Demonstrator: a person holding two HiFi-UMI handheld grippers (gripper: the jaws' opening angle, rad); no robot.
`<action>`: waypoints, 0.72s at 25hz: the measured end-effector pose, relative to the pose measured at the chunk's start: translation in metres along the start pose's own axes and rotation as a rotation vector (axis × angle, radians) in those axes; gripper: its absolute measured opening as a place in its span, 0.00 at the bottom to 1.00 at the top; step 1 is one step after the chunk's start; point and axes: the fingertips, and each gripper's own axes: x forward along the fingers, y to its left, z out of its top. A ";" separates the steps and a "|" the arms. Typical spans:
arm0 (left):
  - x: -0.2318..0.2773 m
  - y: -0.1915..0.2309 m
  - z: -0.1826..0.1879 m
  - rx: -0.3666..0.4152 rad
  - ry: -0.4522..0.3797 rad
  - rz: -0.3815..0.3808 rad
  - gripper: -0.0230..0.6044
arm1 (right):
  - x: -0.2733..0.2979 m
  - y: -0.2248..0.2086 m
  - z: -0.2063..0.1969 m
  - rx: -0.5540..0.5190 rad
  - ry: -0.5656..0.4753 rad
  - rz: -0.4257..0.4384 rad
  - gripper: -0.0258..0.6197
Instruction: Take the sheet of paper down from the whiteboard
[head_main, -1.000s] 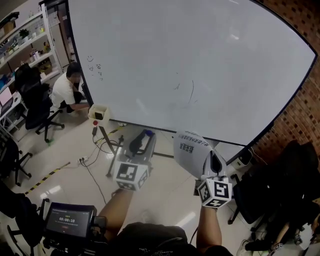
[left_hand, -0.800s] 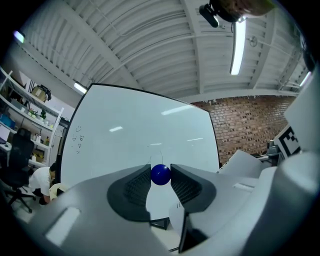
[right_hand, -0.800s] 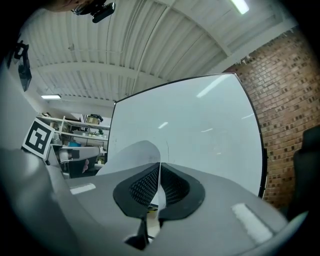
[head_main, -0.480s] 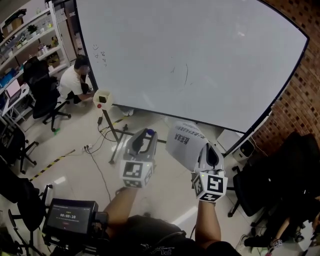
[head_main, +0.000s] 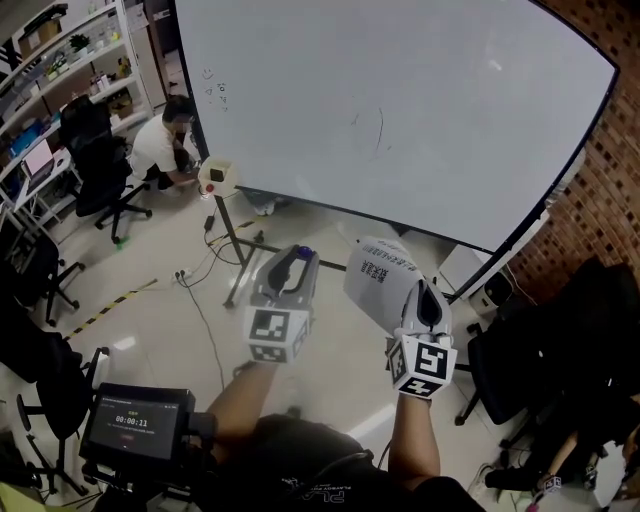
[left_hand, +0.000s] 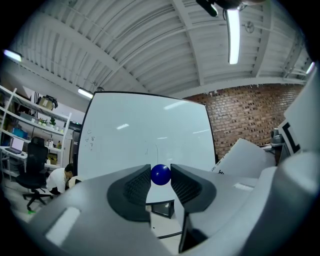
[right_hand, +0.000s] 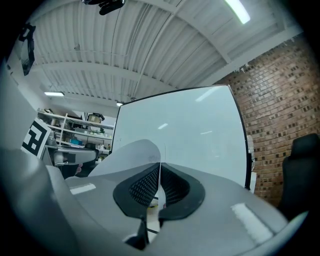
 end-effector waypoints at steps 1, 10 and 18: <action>-0.001 0.001 -0.001 0.002 0.002 0.003 0.23 | 0.000 0.002 -0.001 -0.001 0.000 0.001 0.06; -0.001 0.002 0.001 0.007 0.004 0.019 0.23 | -0.001 0.008 0.006 -0.016 -0.023 0.010 0.06; -0.010 0.000 0.008 0.004 -0.031 0.025 0.23 | -0.008 0.012 0.011 -0.029 -0.038 0.019 0.06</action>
